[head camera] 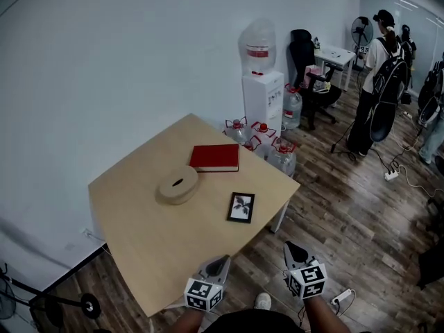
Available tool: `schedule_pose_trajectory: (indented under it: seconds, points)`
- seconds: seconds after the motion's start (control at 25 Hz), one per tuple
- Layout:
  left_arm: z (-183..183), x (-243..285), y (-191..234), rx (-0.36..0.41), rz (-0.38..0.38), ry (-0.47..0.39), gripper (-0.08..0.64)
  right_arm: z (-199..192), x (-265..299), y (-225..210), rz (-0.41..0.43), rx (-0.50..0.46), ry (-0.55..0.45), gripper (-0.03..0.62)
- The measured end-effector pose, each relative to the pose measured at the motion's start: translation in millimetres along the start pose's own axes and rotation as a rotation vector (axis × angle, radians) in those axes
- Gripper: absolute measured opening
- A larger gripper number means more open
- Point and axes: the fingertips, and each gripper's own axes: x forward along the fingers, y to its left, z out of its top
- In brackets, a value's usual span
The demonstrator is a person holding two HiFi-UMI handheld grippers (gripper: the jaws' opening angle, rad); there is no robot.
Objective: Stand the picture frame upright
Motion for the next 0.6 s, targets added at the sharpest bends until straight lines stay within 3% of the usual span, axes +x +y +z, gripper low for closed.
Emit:
schedule_pose_trajectory:
  seconds: [0.32,0.6]
  points:
    - [14,42,4,-0.022,0.084,-0.007,0.005,3,41,-37,0.104,-0.016,0.033,0.009]
    - [18,52,39,-0.029,0.116,0.008,0.005,10,92,-24,0.169,-0.022,0.061,0.009]
